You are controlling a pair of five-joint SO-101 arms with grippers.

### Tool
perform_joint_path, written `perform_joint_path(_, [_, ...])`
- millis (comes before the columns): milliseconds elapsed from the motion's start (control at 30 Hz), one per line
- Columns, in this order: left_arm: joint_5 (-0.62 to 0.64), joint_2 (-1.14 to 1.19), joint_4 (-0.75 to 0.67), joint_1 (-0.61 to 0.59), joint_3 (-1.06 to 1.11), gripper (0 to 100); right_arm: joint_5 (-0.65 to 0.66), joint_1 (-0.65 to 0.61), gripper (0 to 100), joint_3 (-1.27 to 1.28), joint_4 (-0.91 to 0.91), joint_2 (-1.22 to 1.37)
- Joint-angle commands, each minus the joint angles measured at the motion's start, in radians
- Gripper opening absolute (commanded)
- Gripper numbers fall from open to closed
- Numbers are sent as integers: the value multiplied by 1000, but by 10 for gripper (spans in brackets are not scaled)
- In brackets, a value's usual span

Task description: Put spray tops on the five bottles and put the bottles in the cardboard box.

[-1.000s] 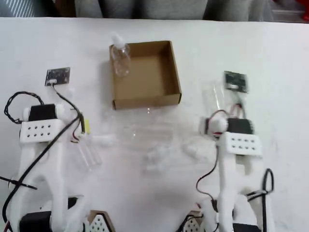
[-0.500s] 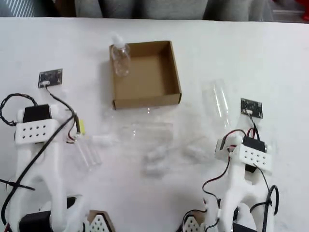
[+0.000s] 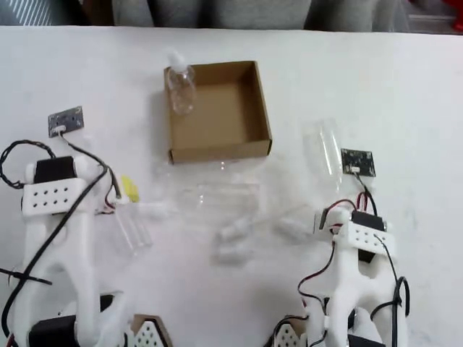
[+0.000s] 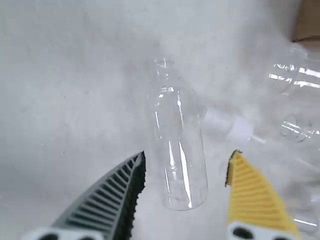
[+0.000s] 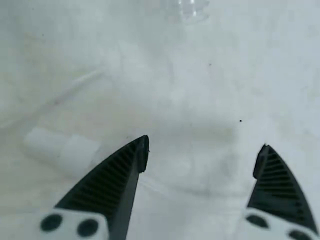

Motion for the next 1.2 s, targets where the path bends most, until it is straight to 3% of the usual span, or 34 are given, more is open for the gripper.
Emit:
perform_joint_path(0, [37,-30,14,-21,-5,282,14,-8,300,-6,-13,-16])
perform_joint_path(233, [46,51,-48,-68,5,282,14,-8,300,-6,-13,-15])
perform_joint_path(500, [44,220,-23,-74,-84,282,14,-8,300,-6,-13,-15])
perform_joint_path(767, [49,297,-52,-24,-78,282,14,-8,300,-6,-15,-15])
perform_joint_path(933, [140,384,-150,-13,-78,282,15,-8,300,-6,-15,-15])
perform_joint_path(1167, [160,472,-213,27,-83,282,15,-8,300,9,-48,-15])
